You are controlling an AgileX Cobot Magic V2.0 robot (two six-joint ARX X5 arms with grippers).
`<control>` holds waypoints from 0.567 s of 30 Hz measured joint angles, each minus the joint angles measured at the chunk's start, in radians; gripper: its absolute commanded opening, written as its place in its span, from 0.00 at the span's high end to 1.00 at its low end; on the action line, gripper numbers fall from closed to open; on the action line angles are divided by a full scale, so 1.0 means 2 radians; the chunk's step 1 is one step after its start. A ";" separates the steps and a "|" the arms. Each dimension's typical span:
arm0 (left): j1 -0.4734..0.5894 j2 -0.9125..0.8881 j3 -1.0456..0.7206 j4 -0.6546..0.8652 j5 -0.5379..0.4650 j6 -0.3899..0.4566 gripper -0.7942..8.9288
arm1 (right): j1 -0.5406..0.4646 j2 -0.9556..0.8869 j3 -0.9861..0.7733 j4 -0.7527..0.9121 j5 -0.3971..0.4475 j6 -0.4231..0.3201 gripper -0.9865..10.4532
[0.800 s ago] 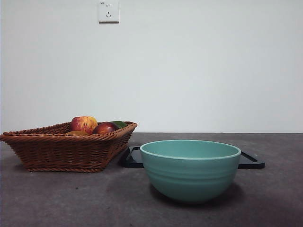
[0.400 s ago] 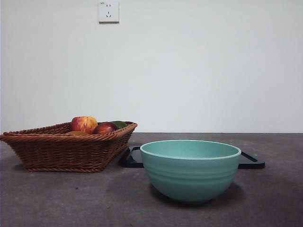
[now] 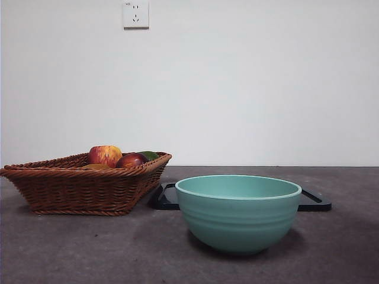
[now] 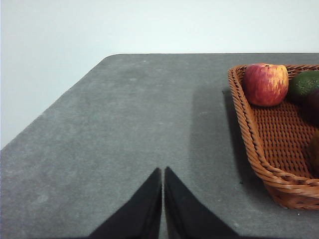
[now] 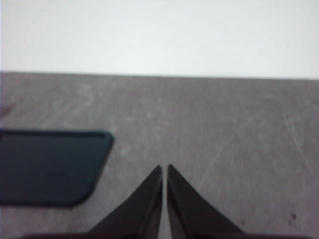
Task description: Pick up the wifruite, put it on the bowl, pick up the plate, put it on desk
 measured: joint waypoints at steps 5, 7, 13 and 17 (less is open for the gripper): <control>0.000 0.000 0.000 0.000 0.000 0.000 0.91 | -0.003 0.000 0.000 -0.016 0.012 0.000 0.91; 0.000 0.000 0.000 0.000 0.000 0.000 0.91 | -0.003 0.000 0.000 -0.029 0.013 0.000 0.91; 0.000 0.000 0.000 0.000 0.000 0.000 0.91 | -0.003 -0.001 0.000 -0.040 0.013 0.000 0.91; 0.000 0.000 0.000 0.000 0.000 0.000 0.91 | -0.003 -0.001 0.000 -0.038 0.013 0.000 0.91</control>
